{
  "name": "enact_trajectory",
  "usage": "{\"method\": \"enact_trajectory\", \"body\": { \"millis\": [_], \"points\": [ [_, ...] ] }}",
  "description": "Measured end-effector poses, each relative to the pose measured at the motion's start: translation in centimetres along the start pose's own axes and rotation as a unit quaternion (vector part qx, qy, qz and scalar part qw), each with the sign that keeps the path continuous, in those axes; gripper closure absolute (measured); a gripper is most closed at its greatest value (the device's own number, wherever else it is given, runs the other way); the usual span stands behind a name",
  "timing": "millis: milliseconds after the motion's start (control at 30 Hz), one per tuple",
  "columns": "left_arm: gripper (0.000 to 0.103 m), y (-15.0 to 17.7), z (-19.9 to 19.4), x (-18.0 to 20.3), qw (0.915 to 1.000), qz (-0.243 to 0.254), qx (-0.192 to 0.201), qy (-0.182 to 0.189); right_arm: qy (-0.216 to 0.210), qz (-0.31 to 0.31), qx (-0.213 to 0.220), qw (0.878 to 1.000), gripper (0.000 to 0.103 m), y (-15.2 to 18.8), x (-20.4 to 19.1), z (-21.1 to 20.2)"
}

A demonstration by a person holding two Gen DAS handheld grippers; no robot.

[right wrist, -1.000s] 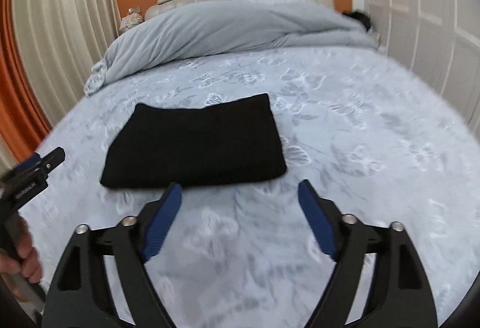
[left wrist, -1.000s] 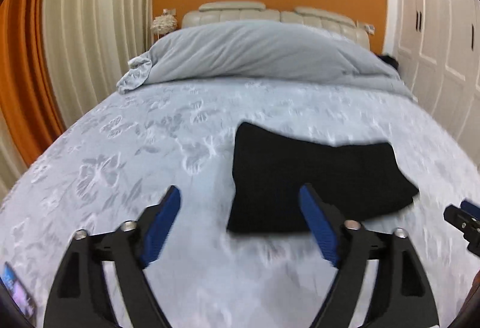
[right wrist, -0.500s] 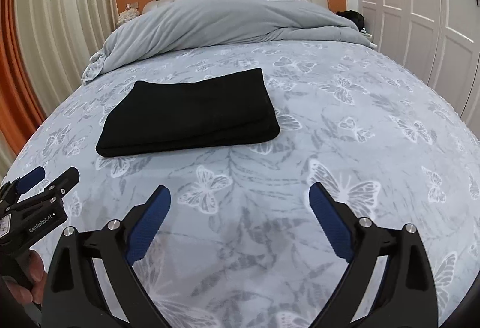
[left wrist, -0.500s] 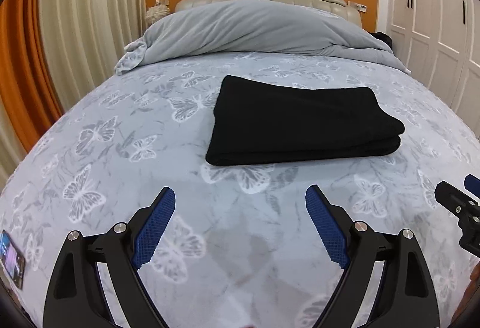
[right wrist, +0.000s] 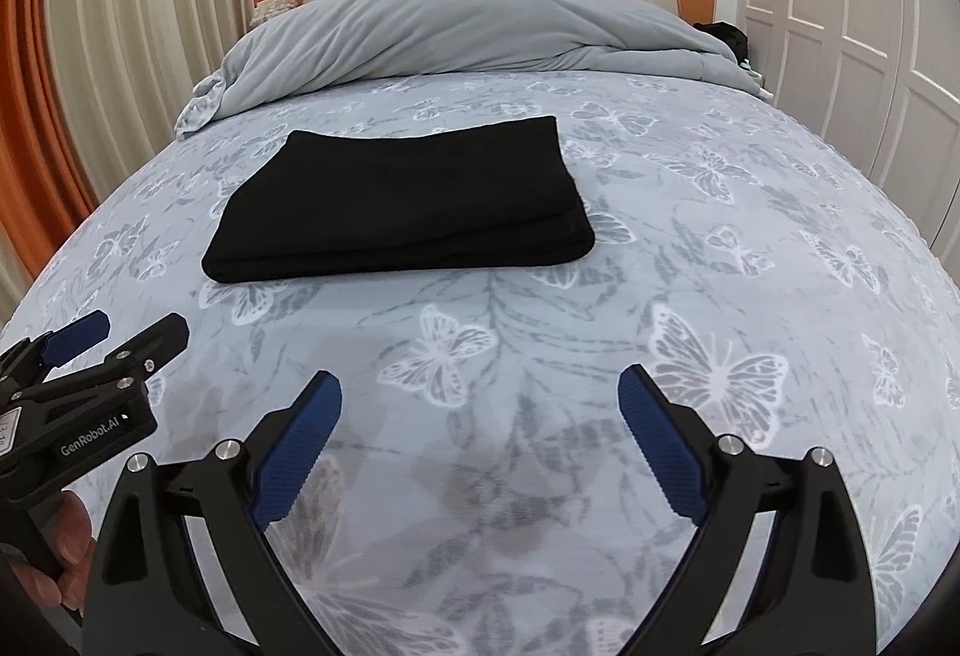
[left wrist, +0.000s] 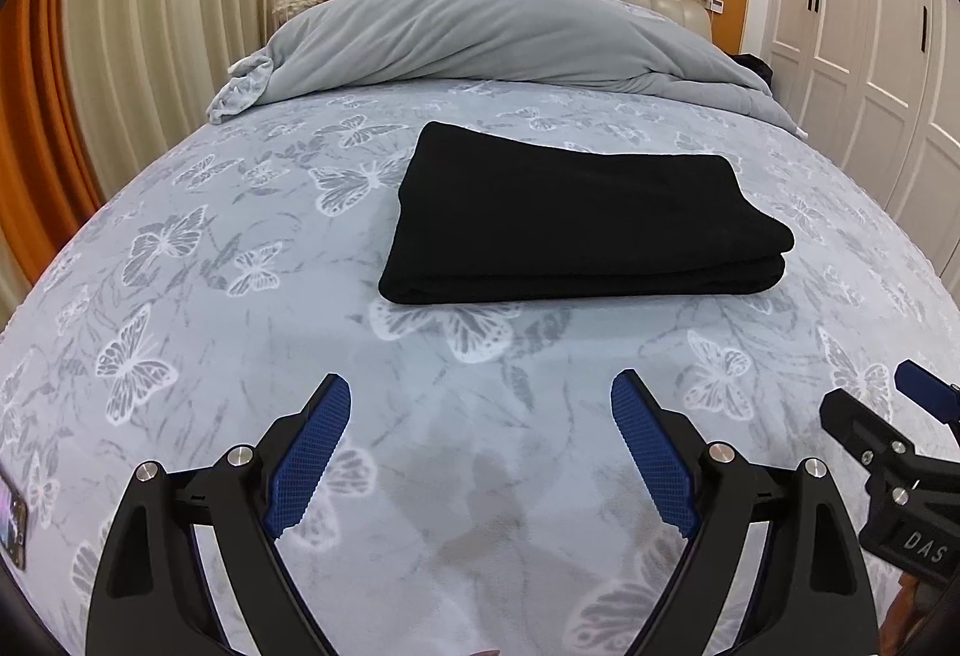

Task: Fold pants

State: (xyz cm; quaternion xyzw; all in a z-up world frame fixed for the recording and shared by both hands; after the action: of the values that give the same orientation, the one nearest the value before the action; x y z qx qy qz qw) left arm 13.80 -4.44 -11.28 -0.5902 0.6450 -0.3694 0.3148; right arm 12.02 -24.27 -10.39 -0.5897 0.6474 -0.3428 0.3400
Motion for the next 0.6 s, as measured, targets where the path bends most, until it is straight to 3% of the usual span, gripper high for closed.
{"method": "enact_trajectory", "body": {
  "millis": [600],
  "points": [
    [0.017,0.7,1.3,-0.6,0.9998,-0.008,-0.014,-0.012,-0.001,0.002,-0.011,1.0,0.012,0.6,-0.5,0.7]
  ]
}}
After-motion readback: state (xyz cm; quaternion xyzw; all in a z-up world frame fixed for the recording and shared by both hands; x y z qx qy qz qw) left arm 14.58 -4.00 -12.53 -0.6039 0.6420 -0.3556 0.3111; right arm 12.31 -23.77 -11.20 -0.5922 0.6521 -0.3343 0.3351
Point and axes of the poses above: each gripper's, at about its wrist camera, not at the fingertips, and z roughly the way its jaws point, x to its right, y to its underside, the point moved 7 cm from there along z, roughly the way its jaws point, and after that the axes turned 10 degrees about x, right-handed, at the moved point
